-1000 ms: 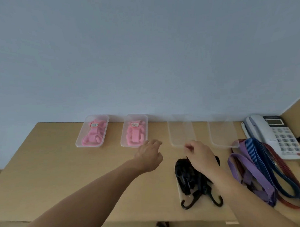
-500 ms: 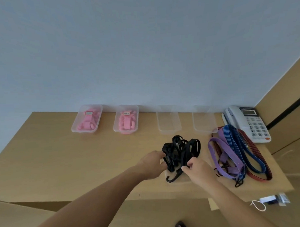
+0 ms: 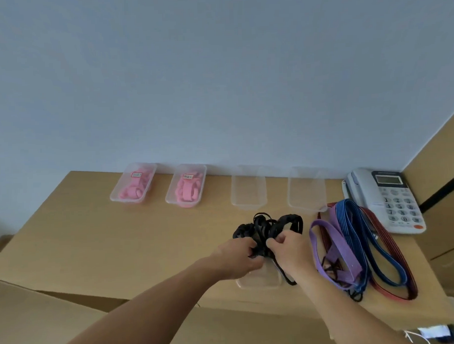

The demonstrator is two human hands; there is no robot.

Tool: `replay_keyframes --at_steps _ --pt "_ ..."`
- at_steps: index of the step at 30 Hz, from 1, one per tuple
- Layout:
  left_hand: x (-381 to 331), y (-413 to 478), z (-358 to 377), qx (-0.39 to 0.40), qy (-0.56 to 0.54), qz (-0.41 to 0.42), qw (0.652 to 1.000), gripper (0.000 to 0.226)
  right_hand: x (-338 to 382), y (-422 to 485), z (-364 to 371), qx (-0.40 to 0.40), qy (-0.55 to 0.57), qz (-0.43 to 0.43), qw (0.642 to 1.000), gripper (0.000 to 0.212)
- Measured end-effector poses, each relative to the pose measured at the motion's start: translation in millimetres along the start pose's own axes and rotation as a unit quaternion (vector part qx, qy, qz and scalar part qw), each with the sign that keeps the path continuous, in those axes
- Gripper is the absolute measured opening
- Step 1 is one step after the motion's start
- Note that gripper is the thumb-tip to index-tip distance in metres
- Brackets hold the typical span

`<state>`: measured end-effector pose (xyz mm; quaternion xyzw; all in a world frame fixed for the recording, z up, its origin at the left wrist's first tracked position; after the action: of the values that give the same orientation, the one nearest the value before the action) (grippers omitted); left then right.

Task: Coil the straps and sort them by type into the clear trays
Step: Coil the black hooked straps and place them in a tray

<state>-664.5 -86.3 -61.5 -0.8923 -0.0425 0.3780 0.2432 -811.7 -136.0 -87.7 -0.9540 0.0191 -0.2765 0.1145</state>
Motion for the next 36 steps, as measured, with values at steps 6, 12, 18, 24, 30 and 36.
replay_keyframes --at_steps 6,12,18,24,30,36 --pt "-63 4 -24 -0.047 -0.022 0.063 0.997 0.011 24 8 -76 -0.061 0.124 -0.08 0.987 0.026" --pt "-119 -7 -65 -0.048 -0.068 0.095 0.992 0.026 36 9 -143 -0.128 0.176 -0.172 0.961 0.013" --pt "-128 -17 -101 -0.114 -0.256 0.1 0.955 0.021 59 3 -138 -0.021 0.196 -0.279 0.94 0.032" --pt "-129 -26 -102 -0.079 -0.313 0.131 0.937 0.016 79 -2 -129 -0.013 0.179 -0.283 0.942 0.028" --pt "-138 -40 -124 -0.038 -0.439 0.202 0.875 0.014 89 3 -144 -0.053 0.276 -0.252 0.926 0.007" --pt "-149 -55 -160 -0.081 -0.514 0.266 0.811 0.02 137 -15 -190 -0.111 0.337 -0.28 0.892 0.013"
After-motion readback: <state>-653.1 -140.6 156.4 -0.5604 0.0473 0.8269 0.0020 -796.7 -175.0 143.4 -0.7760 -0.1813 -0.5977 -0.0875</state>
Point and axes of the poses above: each hand's wrist, its own y-axis towards the middle knuckle, its own z-axis out of the palm, x = y × z, the point moved 6 cm from there along y, towards the middle knuckle, and after that the axes turned 12 degrees about -y, right-handed, at the moved point
